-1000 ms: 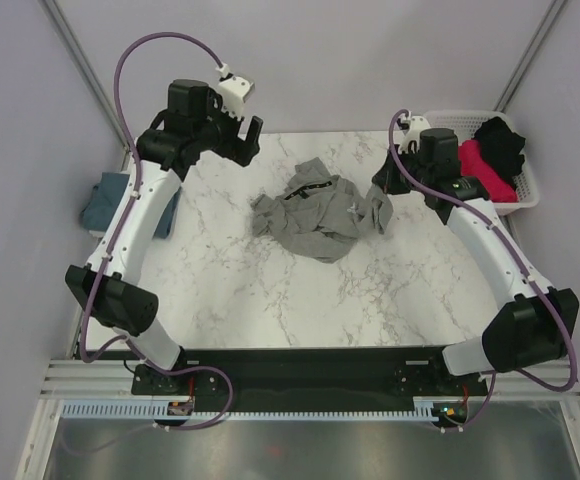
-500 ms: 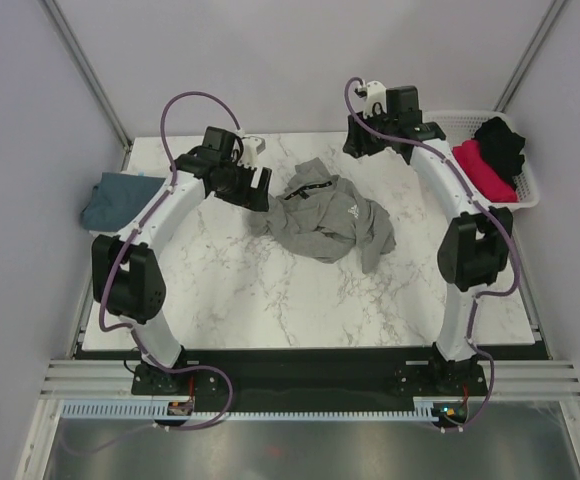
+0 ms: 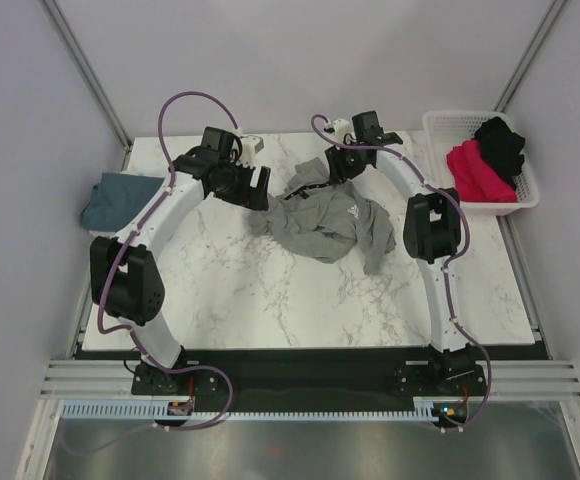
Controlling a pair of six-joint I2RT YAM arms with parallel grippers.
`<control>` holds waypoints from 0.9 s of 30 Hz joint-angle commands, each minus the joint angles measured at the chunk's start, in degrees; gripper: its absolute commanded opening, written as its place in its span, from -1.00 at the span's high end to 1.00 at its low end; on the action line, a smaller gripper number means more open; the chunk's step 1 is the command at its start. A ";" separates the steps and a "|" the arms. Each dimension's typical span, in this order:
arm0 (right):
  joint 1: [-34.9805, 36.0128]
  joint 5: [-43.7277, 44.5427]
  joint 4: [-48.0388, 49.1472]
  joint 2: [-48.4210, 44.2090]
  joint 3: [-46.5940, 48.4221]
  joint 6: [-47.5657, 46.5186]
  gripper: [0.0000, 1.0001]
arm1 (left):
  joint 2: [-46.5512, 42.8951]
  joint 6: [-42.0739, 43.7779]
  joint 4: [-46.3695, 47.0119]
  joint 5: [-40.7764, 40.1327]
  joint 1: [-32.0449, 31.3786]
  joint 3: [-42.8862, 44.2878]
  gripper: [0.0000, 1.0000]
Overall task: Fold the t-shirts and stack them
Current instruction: Flatten the tshirt out
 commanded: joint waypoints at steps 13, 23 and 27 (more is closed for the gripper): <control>0.31 2.32 1.58 -3.69 4.53 -1.01 1.00 | 1.88 -1.91 1.57 -1.49 0.40 3.60 -0.82; 0.22 4.42 4.83 -15.73 8.13 0.92 1.00 | 5.30 -5.51 2.62 -2.29 0.31 4.39 -0.82; 0.22 4.95 5.89 -20.13 9.99 1.27 1.00 | 8.72 -6.74 3.33 -1.85 0.31 5.00 -0.82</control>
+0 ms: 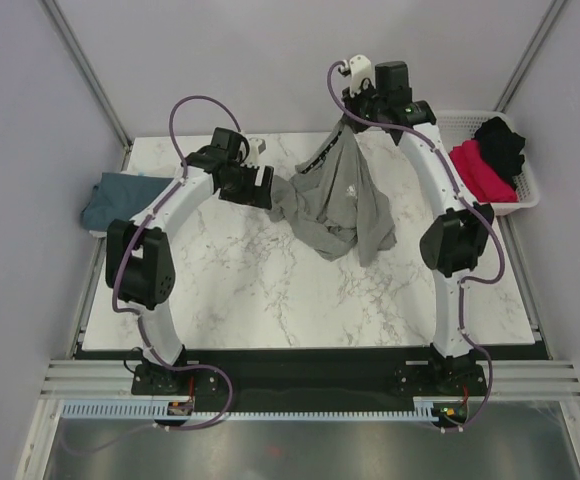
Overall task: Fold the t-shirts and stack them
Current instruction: Flatten the tshirt out
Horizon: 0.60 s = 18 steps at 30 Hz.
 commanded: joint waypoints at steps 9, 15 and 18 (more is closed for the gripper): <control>0.11 1.74 4.07 -15.74 -1.87 0.88 1.00 | 21.95 -0.41 2.63 3.81 0.58 22.40 -0.67; 0.11 2.45 3.63 -17.41 -3.19 0.18 1.00 | 30.84 0.99 5.88 7.60 0.40 33.51 -0.77; 0.11 3.24 3.55 -18.03 -4.15 0.00 1.00 | 32.96 3.36 7.11 7.86 0.14 34.92 -0.80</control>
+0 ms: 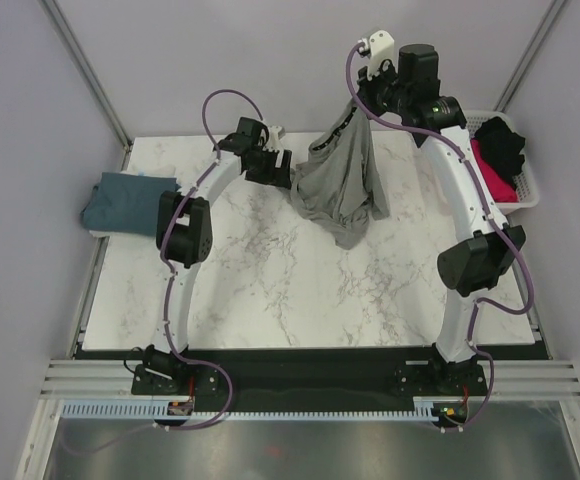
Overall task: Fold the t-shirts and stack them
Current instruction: Flatten the tshirt out
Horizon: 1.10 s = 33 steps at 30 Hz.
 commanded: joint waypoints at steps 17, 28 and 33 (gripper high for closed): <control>0.11 6.67 0.18 -6.99 -9.02 -2.86 1.00 | 7.76 5.28 5.11 13.49 -0.76 6.37 0.68; 0.11 24.40 1.31 -5.76 -15.98 -0.84 -0.45 | -10.07 2.82 7.30 22.54 2.40 10.93 0.96; -1.11 22.60 2.02 -5.15 -13.35 2.67 -0.63 | -10.35 -1.31 8.19 28.95 -1.62 16.74 0.96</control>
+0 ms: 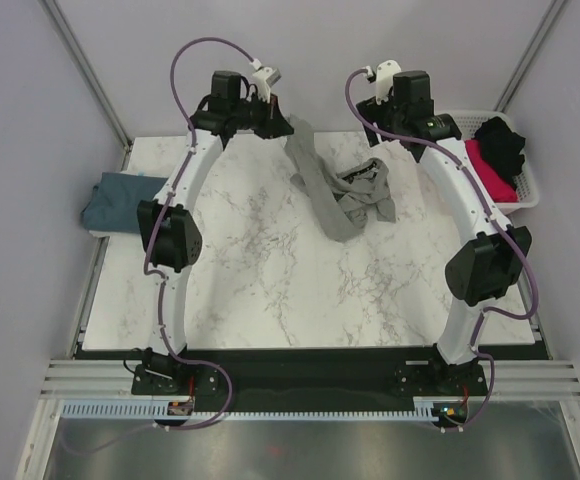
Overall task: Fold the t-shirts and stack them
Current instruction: Flatten the tshirt out
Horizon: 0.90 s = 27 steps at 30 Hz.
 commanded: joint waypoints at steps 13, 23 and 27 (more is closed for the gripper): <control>-3.38 -14.19 0.07 0.76 2.46 7.49 -0.60 | -9.91 0.75 -7.78 15.65 -15.67 -12.12 -0.16; -5.67 -28.60 -12.49 -2.58 -10.35 0.02 -0.51 | -25.29 4.93 -10.58 6.45 -4.69 -32.97 -0.30; -7.07 -31.06 -16.89 -3.72 -20.01 1.78 -0.40 | -26.70 6.63 -11.82 3.52 -0.13 -35.17 -0.28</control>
